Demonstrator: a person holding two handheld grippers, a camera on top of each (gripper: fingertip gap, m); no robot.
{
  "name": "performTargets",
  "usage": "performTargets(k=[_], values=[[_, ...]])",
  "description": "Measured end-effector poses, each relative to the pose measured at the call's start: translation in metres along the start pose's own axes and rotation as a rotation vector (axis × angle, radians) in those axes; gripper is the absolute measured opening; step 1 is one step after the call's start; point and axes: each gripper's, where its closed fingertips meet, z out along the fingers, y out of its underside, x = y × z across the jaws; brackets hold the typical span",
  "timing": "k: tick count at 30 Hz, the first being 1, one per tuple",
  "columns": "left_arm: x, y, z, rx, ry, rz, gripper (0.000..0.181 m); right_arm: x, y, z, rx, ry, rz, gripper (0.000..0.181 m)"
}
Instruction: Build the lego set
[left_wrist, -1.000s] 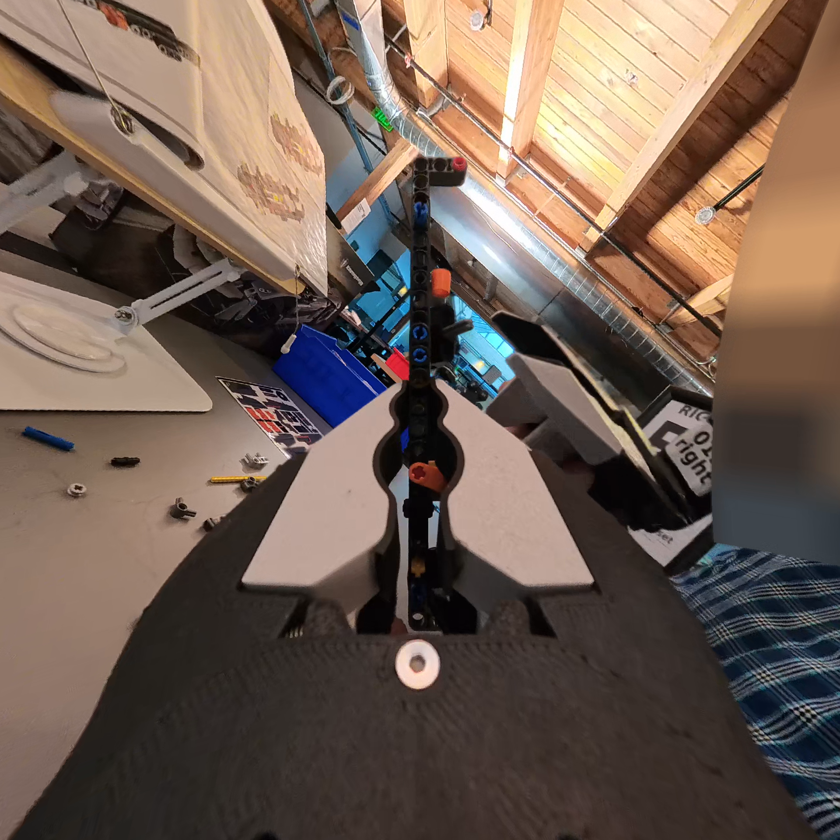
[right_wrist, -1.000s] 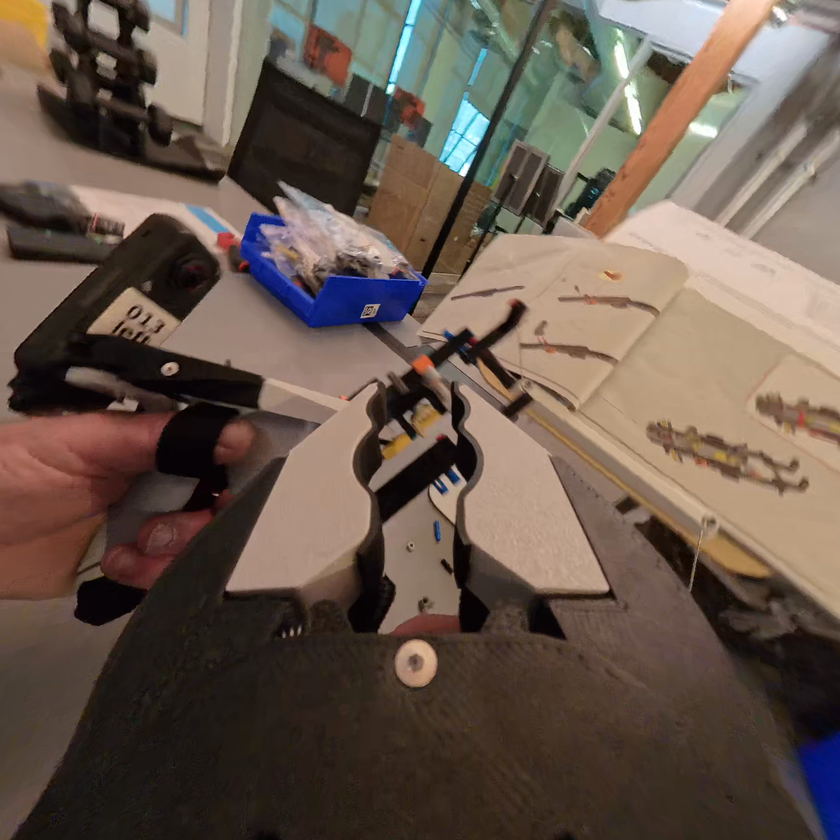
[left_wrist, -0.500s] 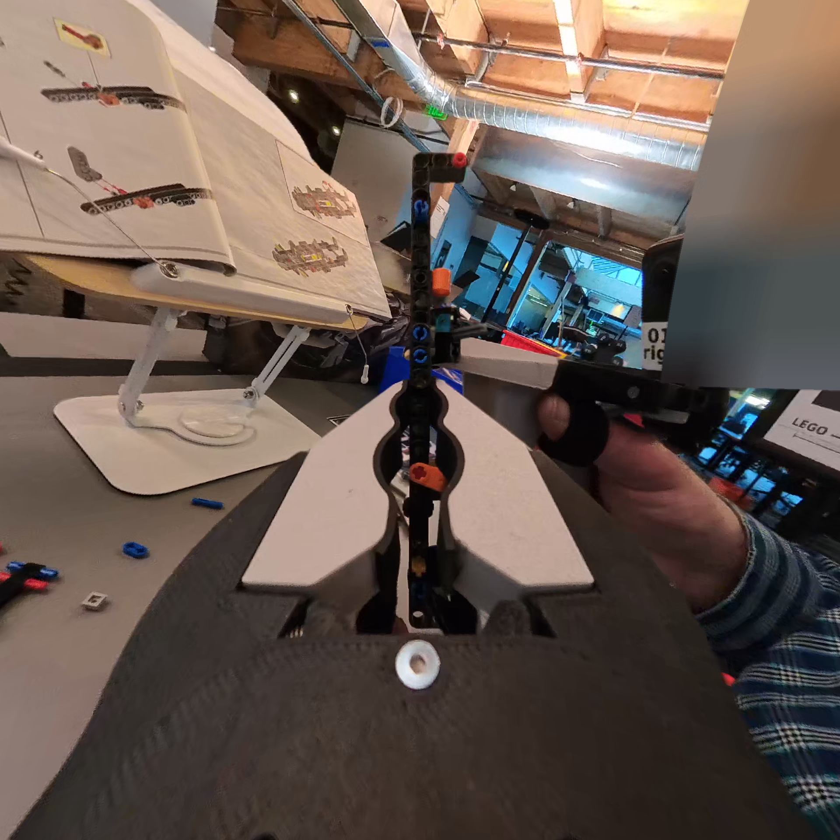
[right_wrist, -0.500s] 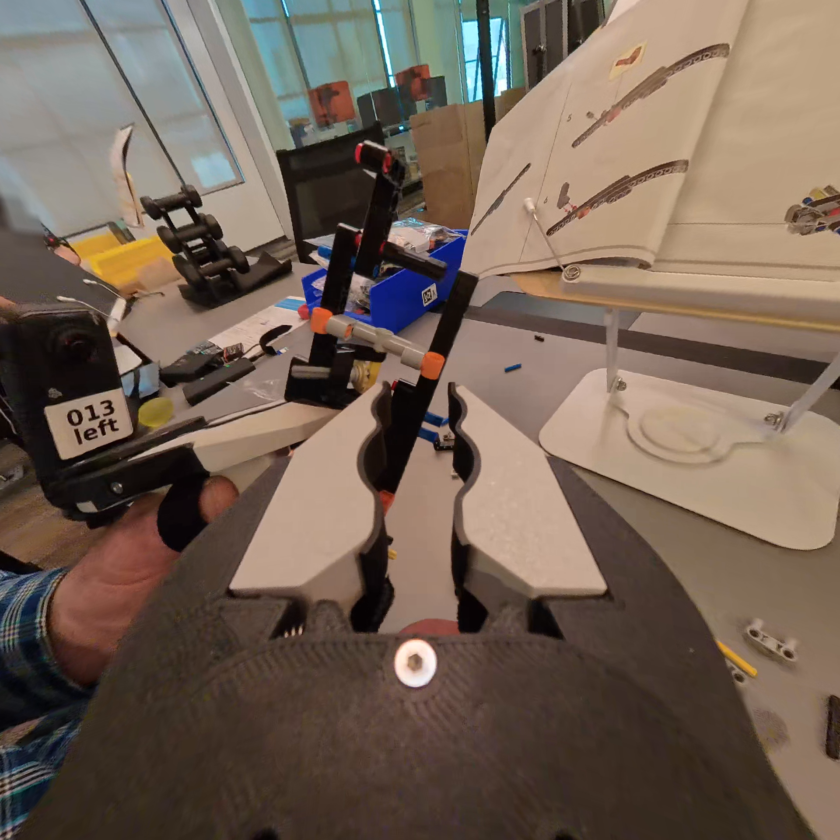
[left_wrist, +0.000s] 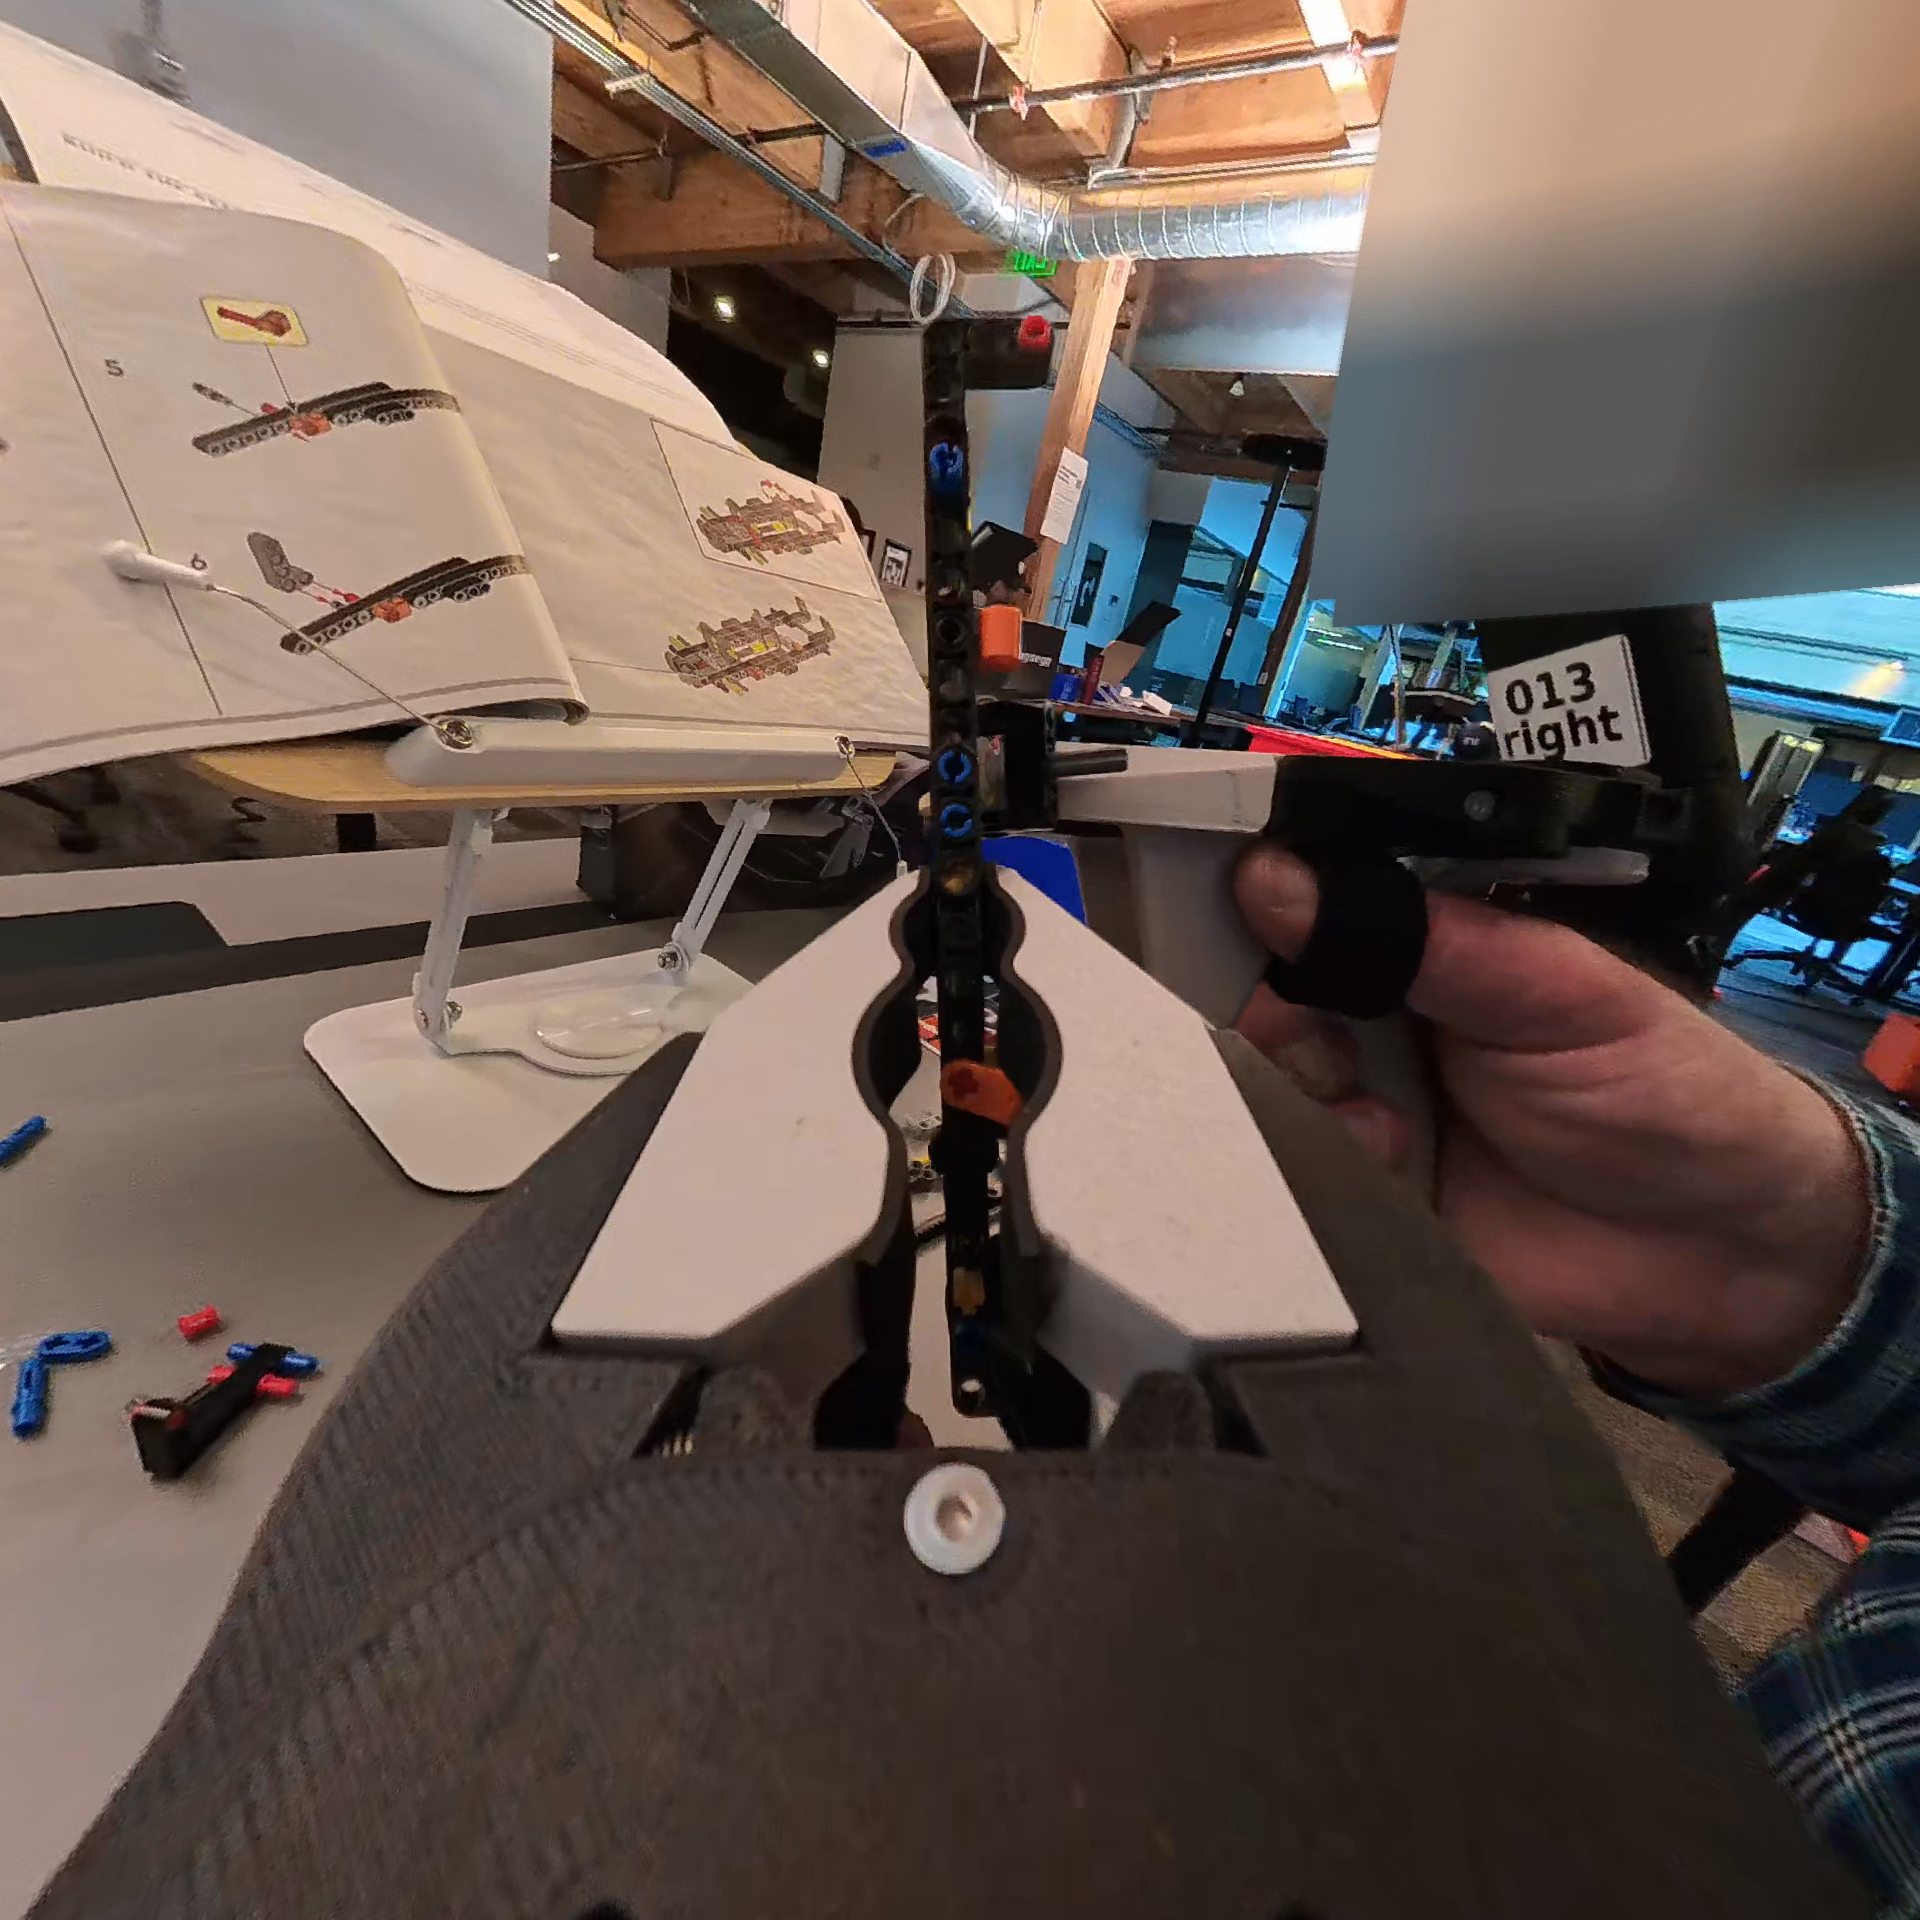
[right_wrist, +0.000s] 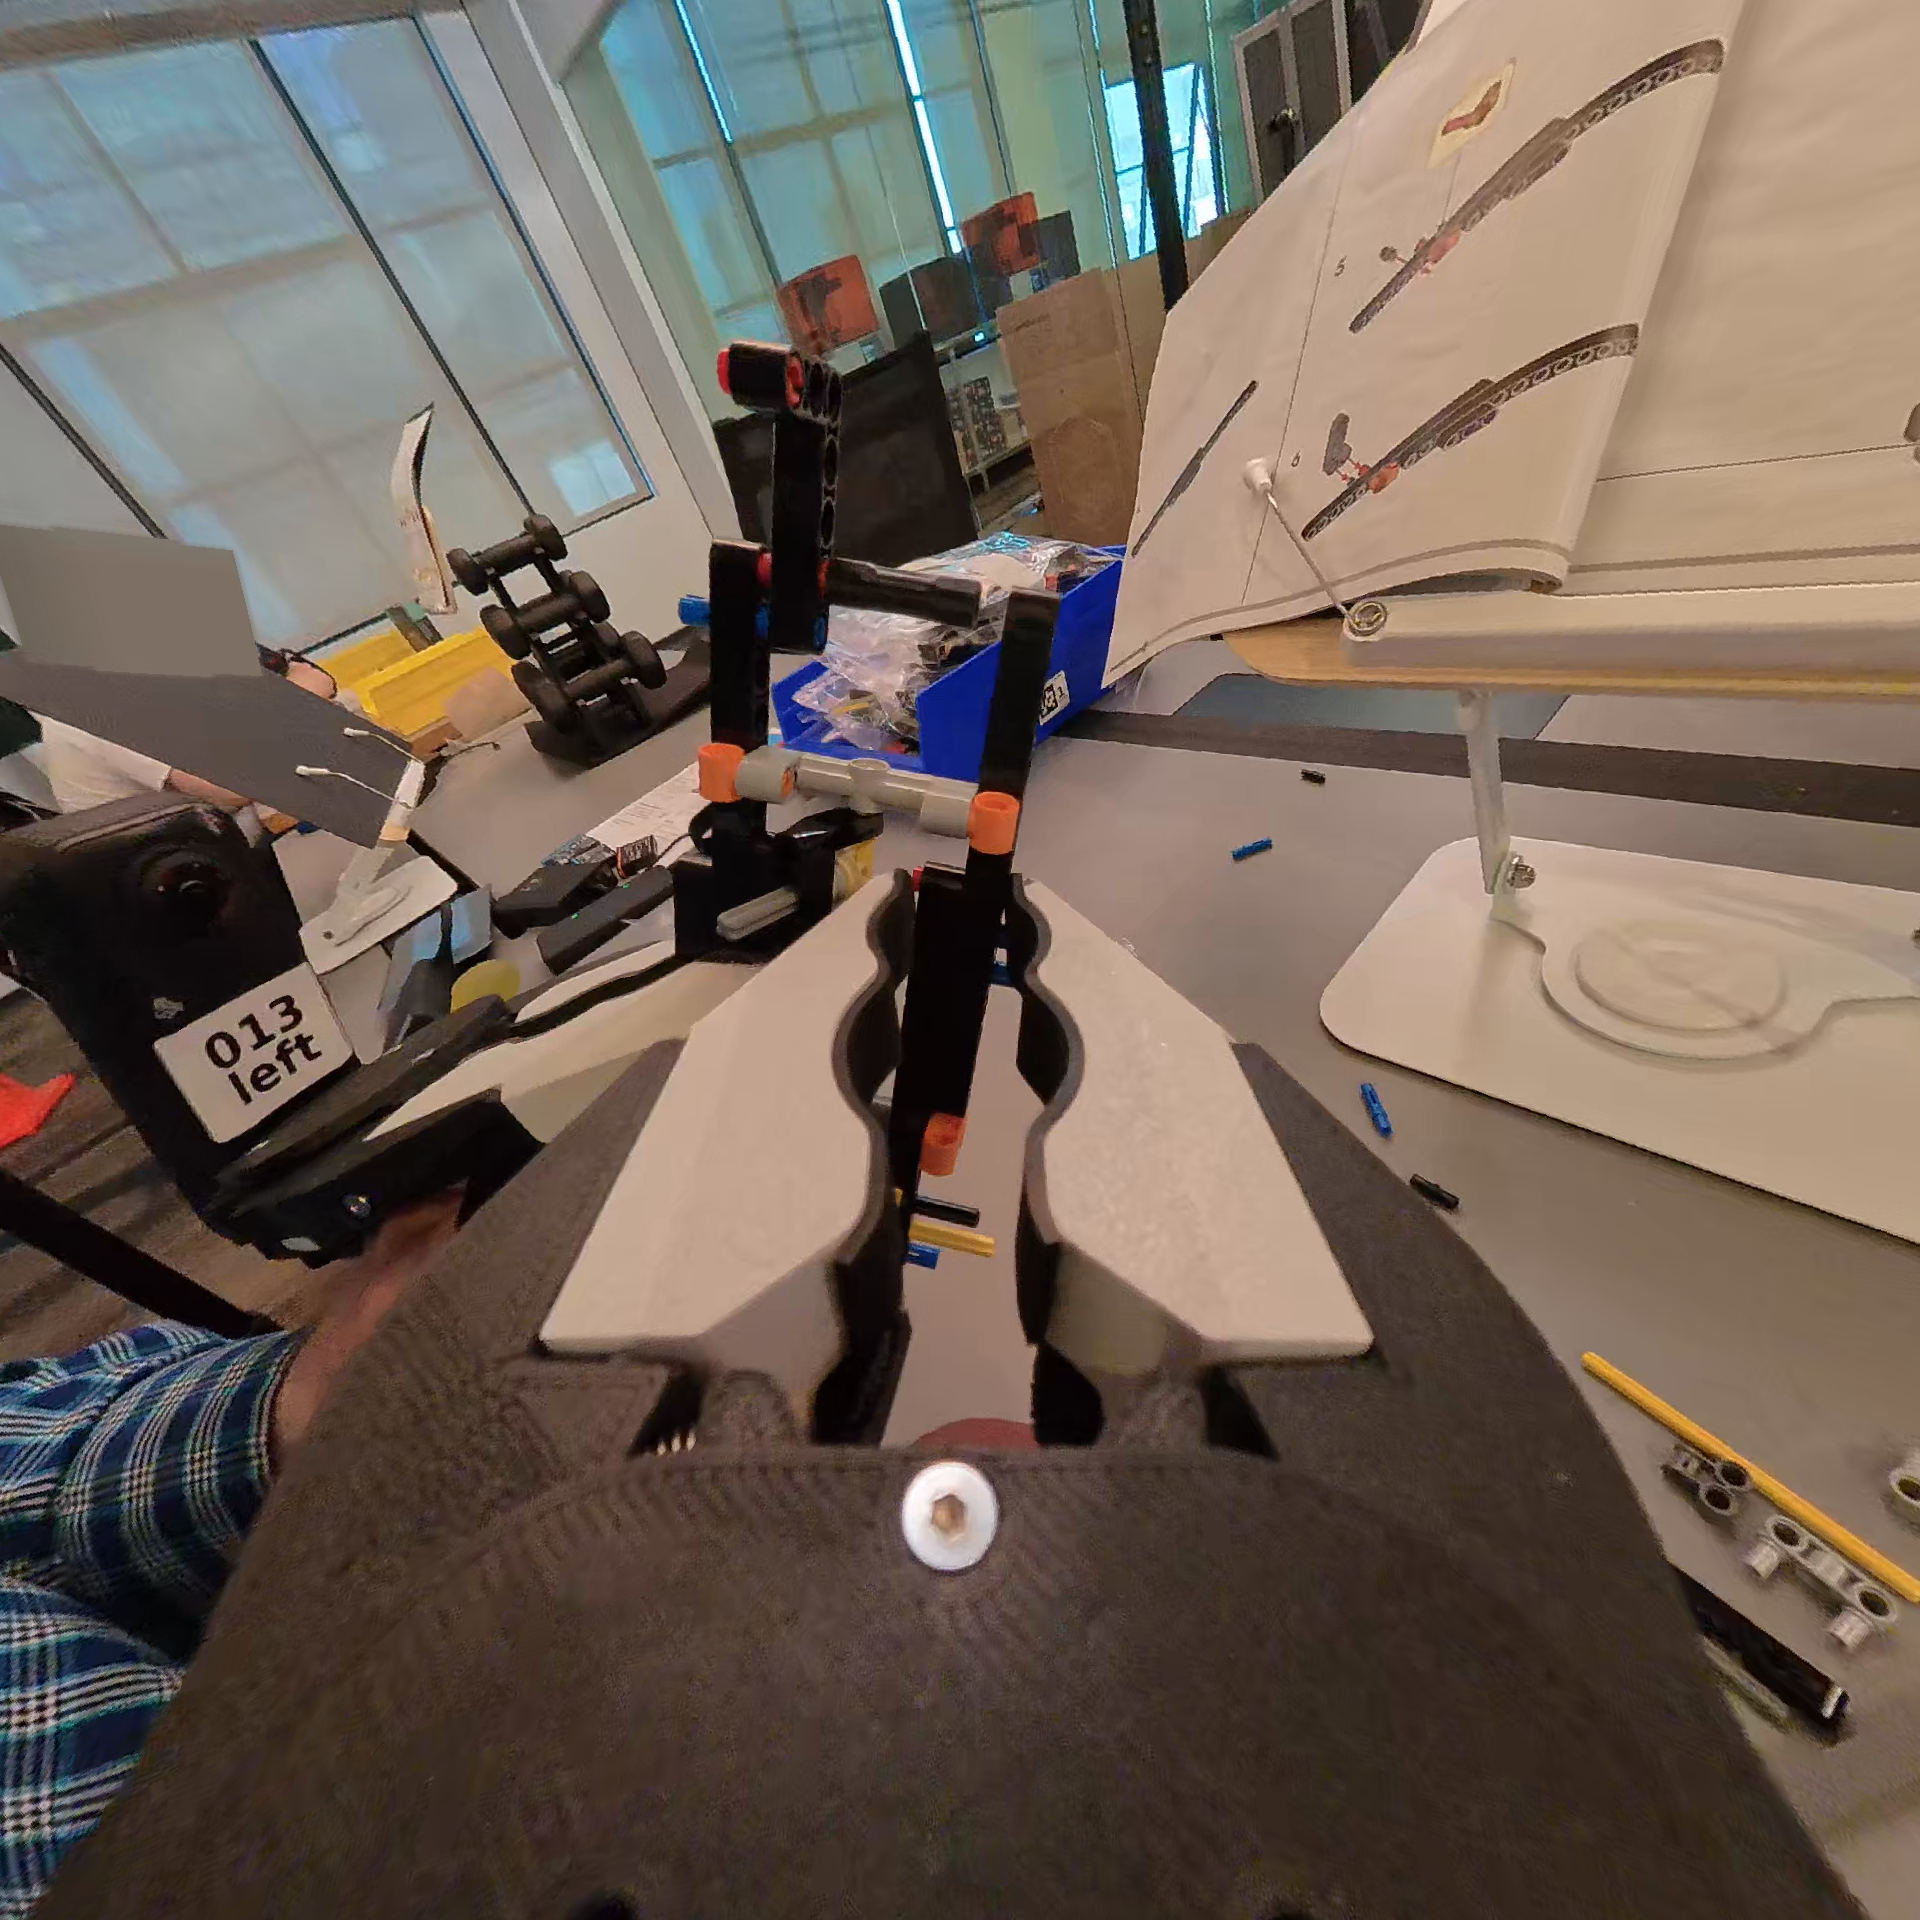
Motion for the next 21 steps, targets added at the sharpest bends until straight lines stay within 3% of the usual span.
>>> performTargets(k=[11, 15, 16, 18, 21], values=[[0.004, -0.003, 0.001, 0.007, 0.000, 0.010, 0.006, 0.000, -0.001, -0.004, -0.030, -0.017, 0.003, 0.013], [-0.006, -0.001, 0.001, 0.020, 0.050, -0.212, 0.006, 0.001, 0.000, 0.003, -0.074, -0.046, -0.013, 0.017], [-0.007, -0.002, 0.001, 0.029, 0.085, -0.306, 0.006, 0.001, -0.005, 0.002, -0.051, -0.044, -0.024, 0.034], [-0.014, -0.003, 0.000, 0.052, 0.155, -0.490, 0.005, -0.006, -0.011, -0.004, -0.028, -0.080, -0.048, 0.043], [-0.015, -0.005, -0.002, 0.087, 0.280, -0.698, 0.006, -0.003, -0.001, -0.006, -0.074, -0.064, -0.085, 0.034]])
